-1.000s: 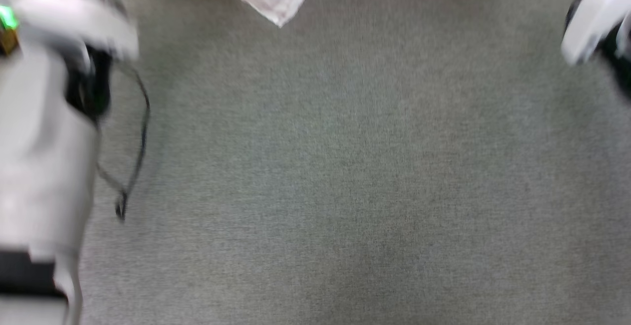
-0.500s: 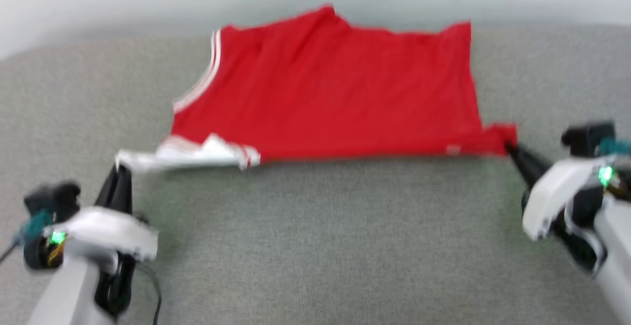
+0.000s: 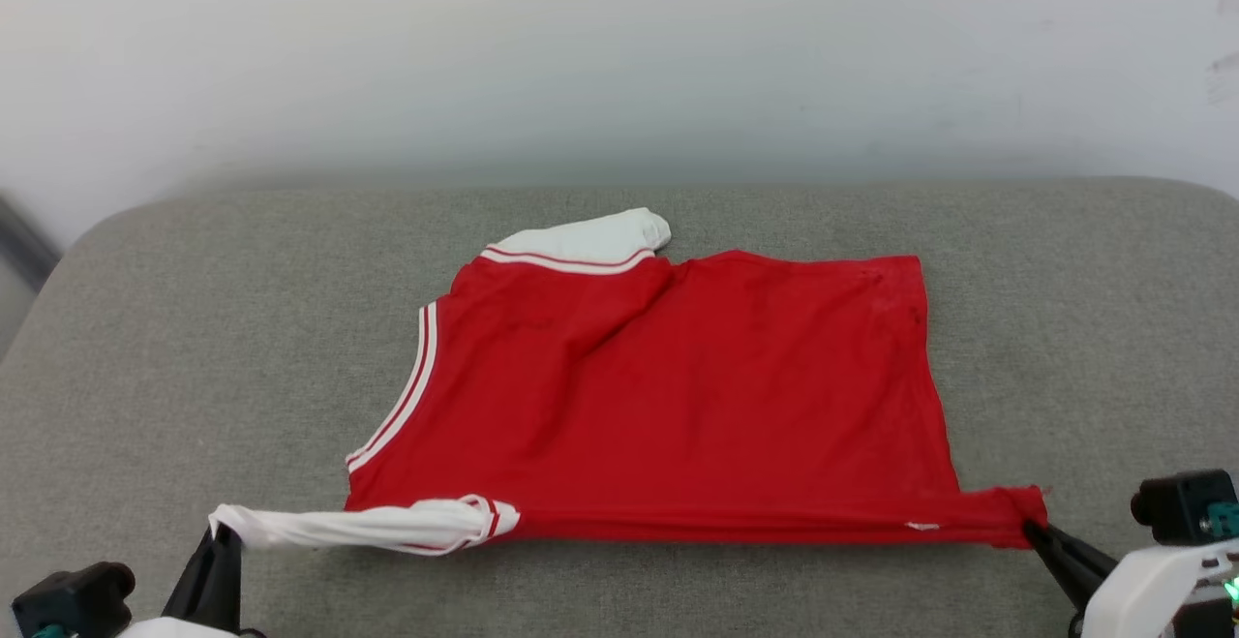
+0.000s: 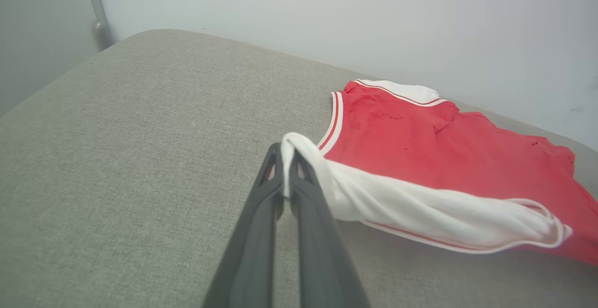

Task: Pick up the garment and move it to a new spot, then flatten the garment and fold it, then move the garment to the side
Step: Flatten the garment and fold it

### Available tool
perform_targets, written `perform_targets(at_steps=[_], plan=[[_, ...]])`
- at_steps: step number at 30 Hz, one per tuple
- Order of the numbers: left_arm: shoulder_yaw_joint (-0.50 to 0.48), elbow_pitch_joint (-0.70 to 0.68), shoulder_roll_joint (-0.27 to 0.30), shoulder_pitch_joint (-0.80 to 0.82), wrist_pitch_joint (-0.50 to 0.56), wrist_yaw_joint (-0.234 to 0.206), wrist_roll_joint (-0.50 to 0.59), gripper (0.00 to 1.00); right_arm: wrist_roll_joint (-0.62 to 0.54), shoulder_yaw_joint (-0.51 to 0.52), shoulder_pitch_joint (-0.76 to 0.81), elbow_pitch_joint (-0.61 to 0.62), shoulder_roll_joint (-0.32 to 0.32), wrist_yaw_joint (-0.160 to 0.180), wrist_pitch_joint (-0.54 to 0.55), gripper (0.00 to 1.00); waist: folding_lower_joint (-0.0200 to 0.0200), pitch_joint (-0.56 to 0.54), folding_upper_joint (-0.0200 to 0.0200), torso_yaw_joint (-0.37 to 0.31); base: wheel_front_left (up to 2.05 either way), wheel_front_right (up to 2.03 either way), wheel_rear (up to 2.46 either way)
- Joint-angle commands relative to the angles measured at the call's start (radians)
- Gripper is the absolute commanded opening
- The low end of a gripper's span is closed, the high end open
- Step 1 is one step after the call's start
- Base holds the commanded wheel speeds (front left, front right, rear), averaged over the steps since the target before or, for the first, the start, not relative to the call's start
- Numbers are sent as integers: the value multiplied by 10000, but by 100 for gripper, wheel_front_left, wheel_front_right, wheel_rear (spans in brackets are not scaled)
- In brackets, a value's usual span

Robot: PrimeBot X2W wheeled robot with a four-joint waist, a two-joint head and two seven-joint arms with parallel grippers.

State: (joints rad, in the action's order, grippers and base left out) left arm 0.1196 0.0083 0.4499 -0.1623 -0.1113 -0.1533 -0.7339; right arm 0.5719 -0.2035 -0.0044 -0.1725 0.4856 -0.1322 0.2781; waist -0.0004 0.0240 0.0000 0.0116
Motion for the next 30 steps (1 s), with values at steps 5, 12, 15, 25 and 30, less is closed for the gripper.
perform_targets(at_steps=[5,12,15,25,30], plan=[[-295,-1382,375,-1010,585,-663,-71,0,-712,1492,1507,1915,-672,26,1307,0,4,-19,0,-8,0,0,0],[-69,-1992,461,-232,936,-613,12,0,-1198,2351,1495,3216,-1520,25,2572,0,4,622,0,-91,0,0,0],[213,-1679,376,503,920,-365,84,0,-1319,2363,955,3220,-1672,23,2818,0,4,1042,0,-144,0,0,0],[1038,-90,23,3000,817,339,468,0,-1311,1505,-1279,1755,-1455,20,2799,0,4,2308,0,-259,0,0,0],[1307,905,-250,3841,714,627,522,0,-1192,1021,-2148,723,-1296,19,2414,0,4,2809,0,-241,0,0,0]])
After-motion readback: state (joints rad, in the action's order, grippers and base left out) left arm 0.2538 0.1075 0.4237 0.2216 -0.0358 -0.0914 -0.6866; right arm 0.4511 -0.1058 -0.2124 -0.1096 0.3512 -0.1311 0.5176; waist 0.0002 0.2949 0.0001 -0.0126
